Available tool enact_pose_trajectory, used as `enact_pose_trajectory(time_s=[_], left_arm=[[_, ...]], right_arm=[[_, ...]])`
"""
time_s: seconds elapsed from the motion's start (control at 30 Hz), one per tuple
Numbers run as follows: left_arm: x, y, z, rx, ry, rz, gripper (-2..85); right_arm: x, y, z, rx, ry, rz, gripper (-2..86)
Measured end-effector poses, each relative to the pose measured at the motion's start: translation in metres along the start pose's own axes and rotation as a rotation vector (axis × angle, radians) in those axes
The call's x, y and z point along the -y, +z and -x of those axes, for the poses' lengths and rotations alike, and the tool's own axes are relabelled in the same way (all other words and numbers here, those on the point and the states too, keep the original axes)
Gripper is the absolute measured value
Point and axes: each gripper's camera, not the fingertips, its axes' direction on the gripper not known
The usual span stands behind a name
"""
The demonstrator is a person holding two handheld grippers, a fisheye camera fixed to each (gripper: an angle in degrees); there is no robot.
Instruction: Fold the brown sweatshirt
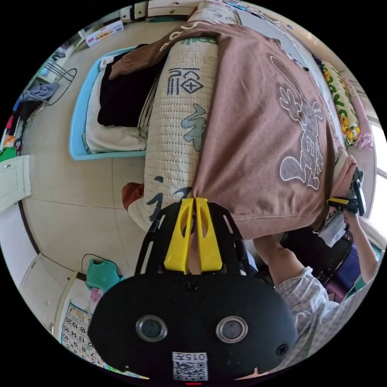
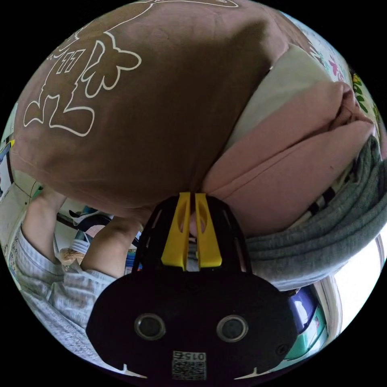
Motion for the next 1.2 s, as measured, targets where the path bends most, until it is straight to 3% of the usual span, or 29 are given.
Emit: enact_pose_trajectory(time_s=[0.2,0.33,0.5,0.63,0.77,0.87,1.07,1.2], left_arm=[[-0.007,-0.008,0.026,0.018,-0.115,0.041,5.5],[-0.012,-0.054,0.035,-0.081,-0.222,-0.110,4.5],[0.041,-0.092,-0.047,-0.109,0.002,-0.275,4.8],[0.119,-0.086,-0.181,-0.157,0.308,-0.308,5.4],[0.184,-0.069,-0.349,-0.232,0.596,-0.327,5.5],[0.221,-0.048,-0.473,-0.274,0.754,-0.330,5.5],[0.283,0.023,-0.679,-0.359,0.859,-0.208,6.0],[0.306,0.080,-0.769,-0.349,0.910,-0.051,8.3]], right_arm=[[-0.057,0.053,0.009,0.280,0.079,-0.077,7.7],[-0.142,0.065,0.008,0.509,0.098,-0.345,8.6],[-0.247,0.117,-0.064,0.695,0.346,-0.720,7.7],[-0.310,0.208,-0.155,0.806,0.671,-0.965,6.7],[-0.297,0.294,-0.233,0.808,0.879,-0.967,9.8],[-0.264,0.367,-0.279,0.972,0.969,-0.985,11.2],[-0.178,0.541,-0.308,1.167,1.097,-0.753,12.6],[-0.165,0.617,-0.294,1.288,1.089,-0.784,13.3]])
